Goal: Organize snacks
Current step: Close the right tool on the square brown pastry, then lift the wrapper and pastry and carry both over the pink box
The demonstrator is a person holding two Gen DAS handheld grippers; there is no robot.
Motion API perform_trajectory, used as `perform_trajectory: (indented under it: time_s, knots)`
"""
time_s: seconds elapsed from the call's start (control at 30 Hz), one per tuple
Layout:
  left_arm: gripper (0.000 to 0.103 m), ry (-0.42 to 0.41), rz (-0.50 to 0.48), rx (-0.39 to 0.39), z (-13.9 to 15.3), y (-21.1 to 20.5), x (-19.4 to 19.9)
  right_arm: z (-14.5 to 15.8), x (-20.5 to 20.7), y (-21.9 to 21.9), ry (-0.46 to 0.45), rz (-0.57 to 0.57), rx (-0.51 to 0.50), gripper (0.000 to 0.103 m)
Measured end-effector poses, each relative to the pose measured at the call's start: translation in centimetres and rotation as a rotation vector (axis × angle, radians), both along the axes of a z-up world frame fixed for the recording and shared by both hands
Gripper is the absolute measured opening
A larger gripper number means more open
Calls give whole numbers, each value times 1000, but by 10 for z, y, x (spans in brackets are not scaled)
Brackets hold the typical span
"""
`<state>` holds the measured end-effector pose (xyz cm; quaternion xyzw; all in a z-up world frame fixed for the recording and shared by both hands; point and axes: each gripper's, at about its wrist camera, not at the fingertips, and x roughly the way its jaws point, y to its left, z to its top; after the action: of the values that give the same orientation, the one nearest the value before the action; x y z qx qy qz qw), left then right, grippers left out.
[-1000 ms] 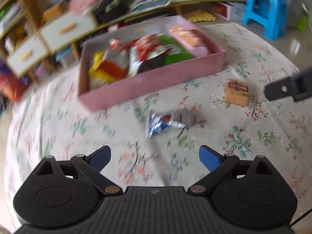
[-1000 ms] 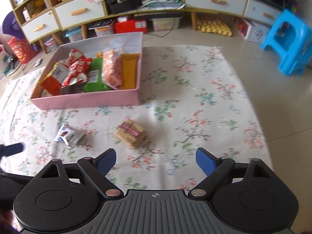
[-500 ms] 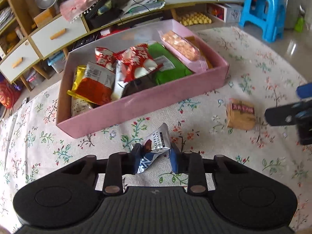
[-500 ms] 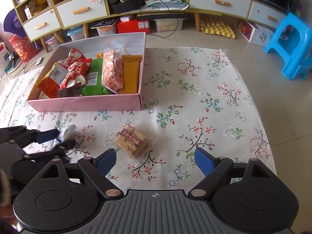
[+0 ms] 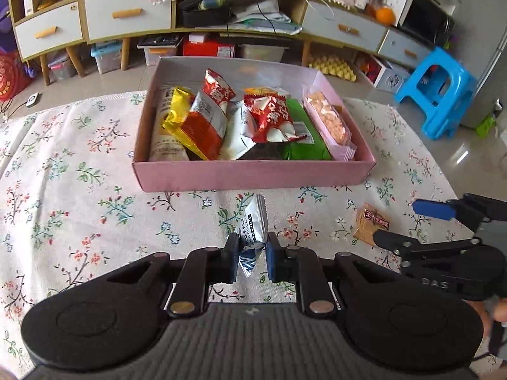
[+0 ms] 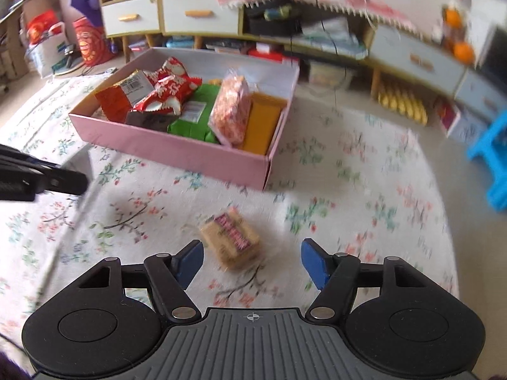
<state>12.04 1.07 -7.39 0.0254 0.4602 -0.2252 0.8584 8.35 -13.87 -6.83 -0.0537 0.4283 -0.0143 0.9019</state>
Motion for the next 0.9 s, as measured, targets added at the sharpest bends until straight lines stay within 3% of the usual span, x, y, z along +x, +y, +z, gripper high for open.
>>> perform_trajectory:
  time_s: [0.27, 0.5, 0.53, 0.57, 0.6, 0.73, 0.9]
  knots:
    - [15, 18, 11, -10, 0, 0, 9, -20, 4, 5, -9, 79, -65, 71]
    - [15, 12, 16, -23, 2, -2, 8, -23, 12, 4, 0, 92, -3, 70]
    - [15, 9, 17, -16, 2, -3, 7, -23, 13, 5, 13, 114, 24, 63]
    - [15, 9, 19, -11, 2, -3, 7, -22, 14, 6, 22, 130, 49, 45]
    - [15, 12, 22, -10, 1, -3, 7, -20, 17, 7, 39, 137, 80, 34]
    - [15, 14, 41, -22, 2, -1, 9, -3, 23, 8, 76, 107, 199, 33]
    - [15, 20, 59, -39, 1, 3, 12, 11, 21, 19, 65, 130, 213, 33]
